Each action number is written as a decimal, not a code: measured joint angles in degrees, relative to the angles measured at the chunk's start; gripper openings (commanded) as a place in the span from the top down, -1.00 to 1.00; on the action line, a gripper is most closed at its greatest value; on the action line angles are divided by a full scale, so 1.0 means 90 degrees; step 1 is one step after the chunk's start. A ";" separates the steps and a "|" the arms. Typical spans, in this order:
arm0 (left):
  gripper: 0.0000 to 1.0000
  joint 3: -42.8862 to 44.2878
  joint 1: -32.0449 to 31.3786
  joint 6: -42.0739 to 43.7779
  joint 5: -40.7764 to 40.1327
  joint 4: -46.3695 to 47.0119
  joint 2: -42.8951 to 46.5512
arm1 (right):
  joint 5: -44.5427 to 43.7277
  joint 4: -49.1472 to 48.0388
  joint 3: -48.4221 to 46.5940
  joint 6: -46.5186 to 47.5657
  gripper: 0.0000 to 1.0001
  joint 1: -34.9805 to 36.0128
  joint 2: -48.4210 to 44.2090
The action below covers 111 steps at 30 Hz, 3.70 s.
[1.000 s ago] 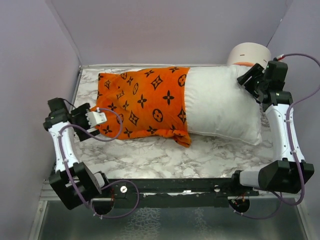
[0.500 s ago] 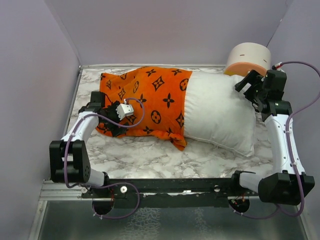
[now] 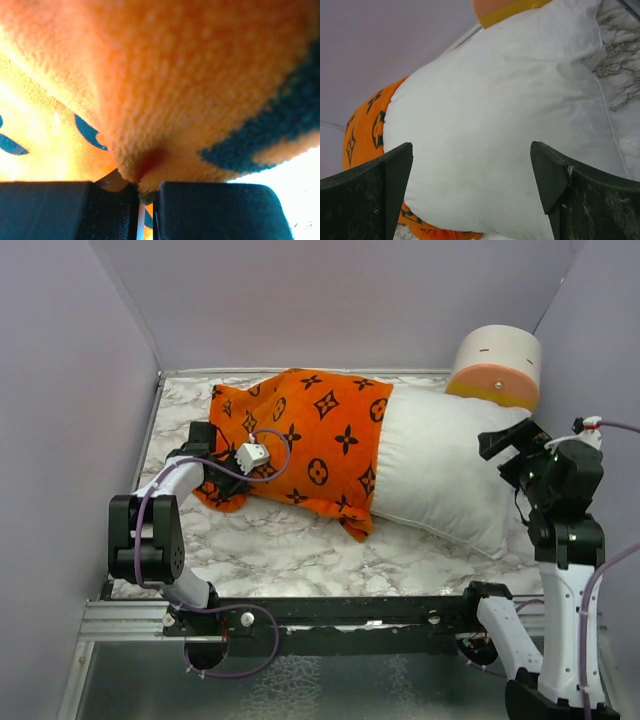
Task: Remove the pillowcase from the pillow
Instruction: Remove the pillow from the pillowcase.
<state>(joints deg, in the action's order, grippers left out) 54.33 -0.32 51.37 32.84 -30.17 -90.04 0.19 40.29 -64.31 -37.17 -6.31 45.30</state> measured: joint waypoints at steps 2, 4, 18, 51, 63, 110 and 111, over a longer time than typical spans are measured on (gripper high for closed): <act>1.00 0.0000 0.0017 -0.0019 0.0002 -0.0002 0.0053 | 0.0078 0.0151 0.0352 -0.0041 -1.00 0.0000 -0.0488; 1.00 0.0000 0.0029 -0.0027 0.0012 -0.0034 0.0148 | 0.0175 0.0226 0.0738 -0.0063 -1.00 0.0000 -0.0760; 1.00 0.0041 0.0119 0.0539 0.0024 -0.0964 0.1020 | 0.0551 -0.0325 0.2283 0.0393 -1.00 0.0153 -0.0151; 1.00 0.1452 0.3594 0.3128 0.0073 -0.3172 0.0760 | -0.1185 -0.2533 0.1532 -0.1178 0.99 0.2778 0.3109; 1.00 0.2234 0.5234 0.4024 0.0486 -0.3492 -0.0046 | -0.0593 -0.2601 0.1831 -0.1129 0.99 0.2237 0.2720; 1.00 0.1984 0.3643 0.3050 -0.0231 -0.2038 0.1547 | 0.0658 -0.6443 0.2465 -0.2688 -0.05 0.4529 0.4685; 1.00 0.1984 0.3638 0.3055 -0.0272 -0.2040 0.1523 | 0.0656 -0.6691 0.2460 -0.2735 0.44 0.4617 0.4806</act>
<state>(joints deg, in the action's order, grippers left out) 72.18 32.42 78.87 30.39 -48.53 -76.34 6.09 -19.92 -42.17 -61.78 35.24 88.55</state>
